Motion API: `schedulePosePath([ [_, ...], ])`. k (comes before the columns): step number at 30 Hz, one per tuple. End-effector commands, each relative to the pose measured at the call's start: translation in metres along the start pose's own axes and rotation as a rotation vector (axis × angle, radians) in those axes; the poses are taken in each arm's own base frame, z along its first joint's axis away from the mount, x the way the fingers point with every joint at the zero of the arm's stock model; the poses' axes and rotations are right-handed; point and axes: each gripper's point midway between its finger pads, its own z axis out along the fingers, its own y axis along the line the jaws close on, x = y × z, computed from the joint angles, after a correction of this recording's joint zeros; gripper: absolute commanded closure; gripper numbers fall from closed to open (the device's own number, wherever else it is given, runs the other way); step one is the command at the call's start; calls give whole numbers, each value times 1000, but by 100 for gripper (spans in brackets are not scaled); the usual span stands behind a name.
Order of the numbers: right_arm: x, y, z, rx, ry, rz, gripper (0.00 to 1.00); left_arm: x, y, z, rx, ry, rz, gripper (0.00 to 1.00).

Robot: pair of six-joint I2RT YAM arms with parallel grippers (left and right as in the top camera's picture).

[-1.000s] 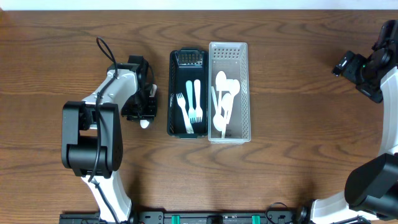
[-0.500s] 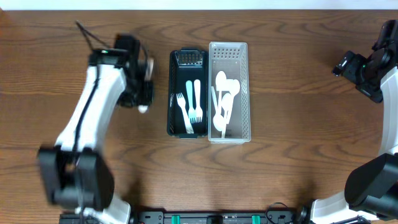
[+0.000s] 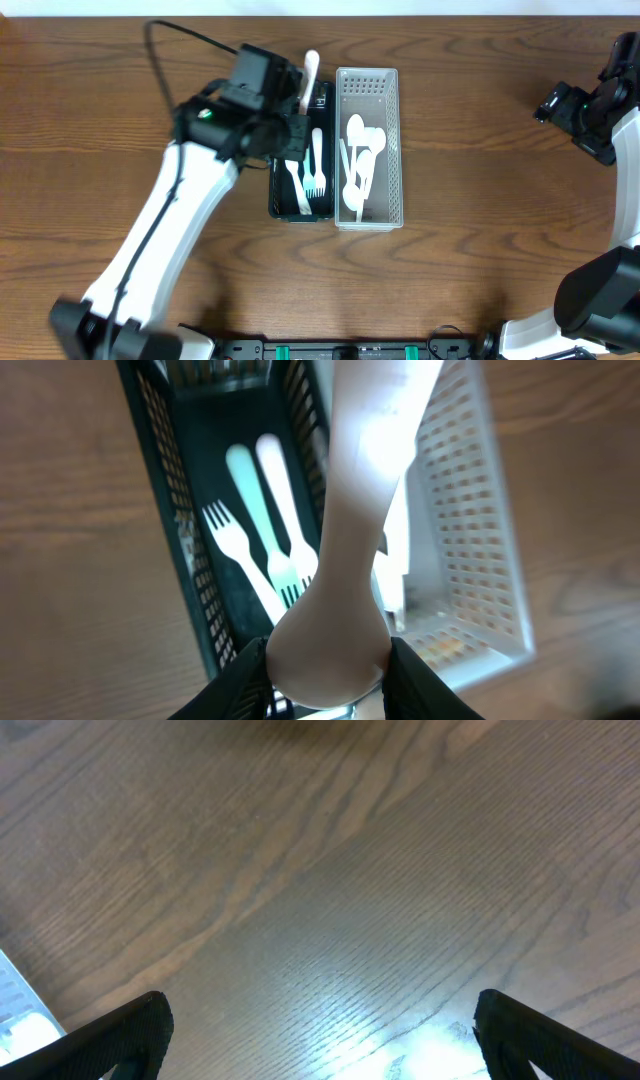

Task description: Pack container

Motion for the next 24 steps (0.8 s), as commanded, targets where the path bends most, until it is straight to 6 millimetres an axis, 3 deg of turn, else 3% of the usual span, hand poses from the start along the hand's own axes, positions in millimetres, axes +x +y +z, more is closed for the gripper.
schedulePosePath([
  [1,1,-2,4,9,11,-6,1,8,15,42,-71,82,-75,65],
  [6,1,-2,4,9,11,-6,1,19,24,83,-94,180,-87,64],
  [7,1,-2,4,9,11,-6,1,22,23,88,-87,199,-91,51],
  [9,1,-2,4,9,11,-6,1,26,20,95,-62,225,-98,40],
  [12,1,-2,4,9,11,-6,1,23,10,89,-14,220,-101,34],
  [15,1,-2,4,9,11,-6,1,2,2,62,8,138,-93,32],
  [18,1,-2,4,9,11,-6,1,-21,-2,17,19,17,-81,30],
  [21,1,-2,4,9,11,-6,1,-33,11,-32,-34,-97,-91,25],
  [24,1,-2,4,9,11,-6,1,-29,40,-75,-136,-179,-130,20],
])
